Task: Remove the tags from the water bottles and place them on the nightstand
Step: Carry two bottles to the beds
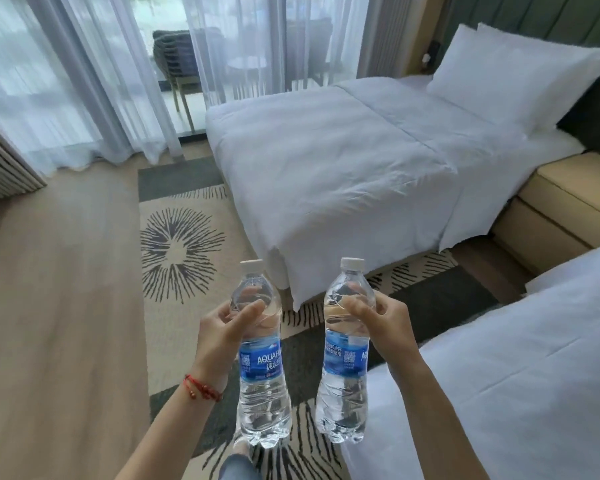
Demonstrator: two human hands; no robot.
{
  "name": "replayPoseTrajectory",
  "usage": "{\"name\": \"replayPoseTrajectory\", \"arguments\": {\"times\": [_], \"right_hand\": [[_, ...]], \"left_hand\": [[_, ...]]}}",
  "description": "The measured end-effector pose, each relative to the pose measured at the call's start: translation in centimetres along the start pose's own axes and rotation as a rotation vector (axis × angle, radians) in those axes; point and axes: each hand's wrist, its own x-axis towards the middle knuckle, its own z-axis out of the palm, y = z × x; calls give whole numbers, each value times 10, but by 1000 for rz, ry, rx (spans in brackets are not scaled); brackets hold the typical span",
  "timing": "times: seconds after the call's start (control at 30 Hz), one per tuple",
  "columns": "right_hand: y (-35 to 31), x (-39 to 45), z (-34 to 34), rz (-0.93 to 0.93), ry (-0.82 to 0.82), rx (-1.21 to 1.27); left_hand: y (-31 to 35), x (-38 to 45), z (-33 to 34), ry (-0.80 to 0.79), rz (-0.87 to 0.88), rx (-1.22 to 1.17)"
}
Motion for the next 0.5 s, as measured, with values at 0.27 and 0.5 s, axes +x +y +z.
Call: {"name": "replayPoseTrajectory", "arguments": {"times": [0.27,0.5], "right_hand": [[-7,105,5,-24,234,12],[-14,178,9,-8,463,-26]], "left_hand": [[26,151,29,-226,-21,29],[46,270,61,-407,-55,83]]}}
